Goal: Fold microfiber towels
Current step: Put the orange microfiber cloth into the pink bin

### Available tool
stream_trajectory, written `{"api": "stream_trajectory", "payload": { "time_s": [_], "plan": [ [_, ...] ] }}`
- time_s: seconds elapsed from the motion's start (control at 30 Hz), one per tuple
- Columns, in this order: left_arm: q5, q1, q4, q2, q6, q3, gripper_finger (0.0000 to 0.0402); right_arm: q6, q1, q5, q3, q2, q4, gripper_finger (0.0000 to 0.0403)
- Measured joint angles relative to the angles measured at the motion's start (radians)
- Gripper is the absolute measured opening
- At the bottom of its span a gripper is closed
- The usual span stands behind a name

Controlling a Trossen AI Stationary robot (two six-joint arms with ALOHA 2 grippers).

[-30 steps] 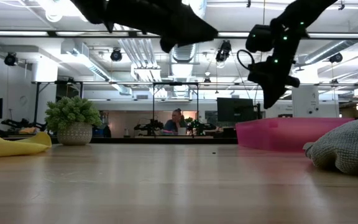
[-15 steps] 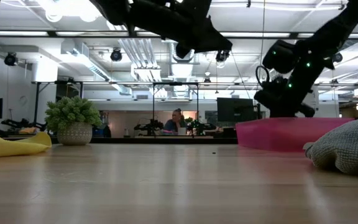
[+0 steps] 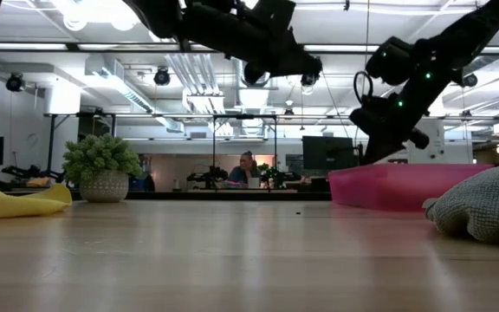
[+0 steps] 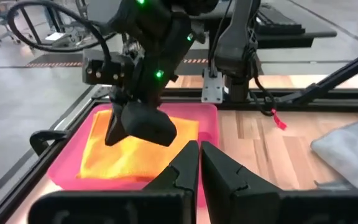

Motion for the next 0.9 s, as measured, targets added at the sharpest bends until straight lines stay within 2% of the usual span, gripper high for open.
{"api": "stream_trajectory", "payload": {
  "time_s": [0.1,0.23,0.4,0.6,0.9],
  "plan": [
    [0.002,0.012,-0.012,0.027,-0.021,0.016,0.0000,-0.013,-0.001,0.027,0.045,-0.016,-0.080,0.0008],
    [0.018,0.019,-0.044,0.105,-0.027,0.104,0.0000,-0.029,-0.007,0.026,0.099,-0.015,-0.164,0.0009],
    [0.063,0.028,-0.141,0.236,-0.026,0.276,0.0000,-0.055,-0.023,0.026,0.162,-0.010,-0.252,0.0009],
    [0.068,0.053,-0.255,0.379,-0.026,0.473,0.0000,-0.073,-0.050,0.020,0.203,-0.019,-0.309,0.0009],
    [0.071,0.075,-0.226,0.535,-0.026,0.609,0.0000,-0.053,-0.118,-0.034,0.199,-0.015,-0.357,0.0009]
  ]
}}
